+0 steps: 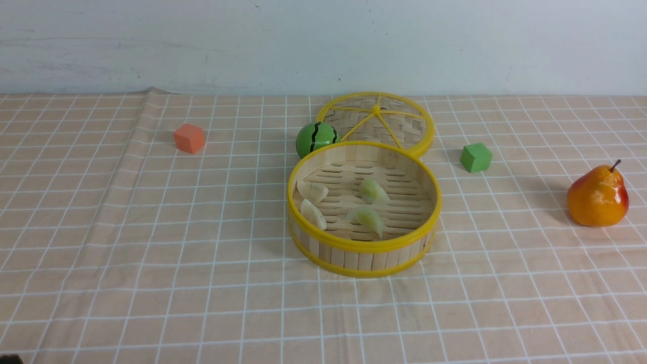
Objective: Put the dumplings into the steamer on the table with the brown tablecloth.
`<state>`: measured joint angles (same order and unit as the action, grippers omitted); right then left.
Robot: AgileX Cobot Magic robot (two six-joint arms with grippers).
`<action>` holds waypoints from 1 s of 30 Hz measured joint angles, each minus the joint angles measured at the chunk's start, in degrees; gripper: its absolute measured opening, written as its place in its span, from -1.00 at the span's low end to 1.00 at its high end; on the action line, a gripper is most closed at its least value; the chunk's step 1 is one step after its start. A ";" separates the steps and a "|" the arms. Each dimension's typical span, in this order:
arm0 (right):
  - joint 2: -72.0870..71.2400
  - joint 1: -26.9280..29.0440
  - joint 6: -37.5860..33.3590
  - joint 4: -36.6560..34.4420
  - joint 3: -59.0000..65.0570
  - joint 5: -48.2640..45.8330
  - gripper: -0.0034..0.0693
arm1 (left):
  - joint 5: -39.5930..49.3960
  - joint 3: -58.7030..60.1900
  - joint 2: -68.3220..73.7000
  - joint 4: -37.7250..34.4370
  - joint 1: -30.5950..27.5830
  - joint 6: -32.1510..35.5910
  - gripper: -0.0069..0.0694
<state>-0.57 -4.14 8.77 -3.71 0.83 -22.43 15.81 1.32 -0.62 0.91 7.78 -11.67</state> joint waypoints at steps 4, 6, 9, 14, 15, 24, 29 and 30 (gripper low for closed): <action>0.00 0.00 -0.13 0.00 0.00 0.00 -0.70 | 7.44 0.42 0.00 -1.40 -0.06 1.47 -0.86; 0.00 0.00 -0.13 0.00 0.00 0.00 -0.69 | 7.49 0.42 0.00 -1.54 -0.06 1.77 -0.86; 0.00 0.00 -0.13 0.00 0.00 0.00 -0.68 | 7.51 0.42 0.00 -1.60 -0.06 1.95 -0.86; 0.00 0.00 -0.15 0.00 0.00 0.00 -0.67 | 7.56 0.42 0.00 -1.62 -0.06 1.95 -0.86; 0.00 0.00 -0.15 0.00 0.00 0.00 -0.66 | 7.56 0.42 0.00 -1.62 -0.06 1.95 -0.86; 0.00 0.00 -0.15 0.00 0.00 0.00 -0.63 | 7.56 0.42 0.00 -1.62 -0.06 1.95 -0.86; 0.00 0.00 -0.15 0.00 0.00 0.00 -0.62 | 7.57 0.42 0.00 -1.67 -0.06 1.95 -0.86; 0.00 0.00 -0.15 0.00 0.00 0.00 -0.62 | 7.57 0.42 0.00 -1.67 -0.06 1.95 -0.86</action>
<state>-0.57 -4.14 8.61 -3.71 0.83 -22.43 23.38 1.74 -0.62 -0.75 7.72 -9.72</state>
